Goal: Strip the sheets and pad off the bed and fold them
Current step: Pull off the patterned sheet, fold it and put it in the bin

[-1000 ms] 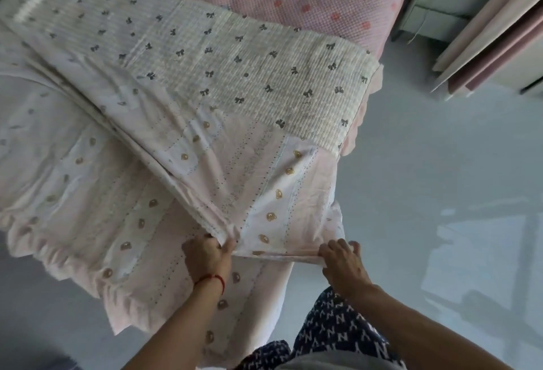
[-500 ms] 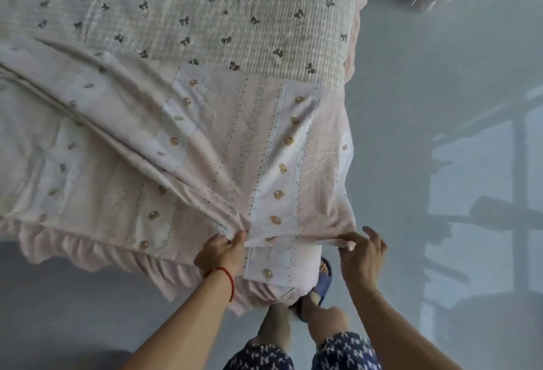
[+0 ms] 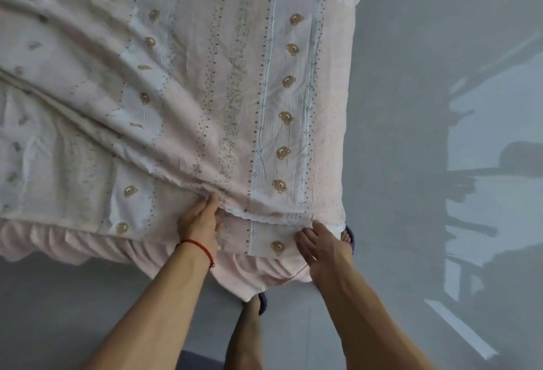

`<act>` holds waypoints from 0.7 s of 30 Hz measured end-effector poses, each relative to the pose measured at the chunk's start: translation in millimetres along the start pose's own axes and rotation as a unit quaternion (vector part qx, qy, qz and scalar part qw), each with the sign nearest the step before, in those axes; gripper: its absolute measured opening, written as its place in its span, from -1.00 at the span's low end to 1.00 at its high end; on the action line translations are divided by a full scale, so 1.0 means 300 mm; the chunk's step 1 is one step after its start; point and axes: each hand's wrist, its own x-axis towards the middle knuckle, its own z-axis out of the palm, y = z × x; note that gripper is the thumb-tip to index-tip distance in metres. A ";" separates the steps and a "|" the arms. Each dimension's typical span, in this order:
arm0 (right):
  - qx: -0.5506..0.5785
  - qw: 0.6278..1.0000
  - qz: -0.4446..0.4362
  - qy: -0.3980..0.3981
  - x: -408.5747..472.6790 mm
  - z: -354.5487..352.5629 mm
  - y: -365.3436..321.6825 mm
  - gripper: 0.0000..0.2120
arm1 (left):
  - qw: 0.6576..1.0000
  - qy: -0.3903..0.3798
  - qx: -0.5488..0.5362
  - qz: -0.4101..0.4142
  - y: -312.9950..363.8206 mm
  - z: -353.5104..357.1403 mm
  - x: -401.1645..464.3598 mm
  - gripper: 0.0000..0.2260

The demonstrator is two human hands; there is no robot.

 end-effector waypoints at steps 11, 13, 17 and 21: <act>0.007 0.993 -0.086 0.079 0.074 -0.027 0.022 -0.81 | 0.993 -0.075 -0.053 0.078 -0.039 -0.124 -0.033 -0.88; -0.001 0.988 -0.125 0.089 0.052 -0.058 0.056 -0.82 | 0.992 -0.086 -0.055 0.080 -0.067 -0.153 -0.034 -0.90; 0.034 0.987 -0.154 0.043 0.033 -0.078 0.129 -0.78 | 0.991 -0.092 -0.093 0.022 -0.086 -0.158 0.019 -0.89; 0.086 0.988 -0.124 0.014 0.039 -0.046 0.092 -0.83 | 0.987 -0.106 -0.121 -0.015 -0.037 -0.136 0.066 -0.72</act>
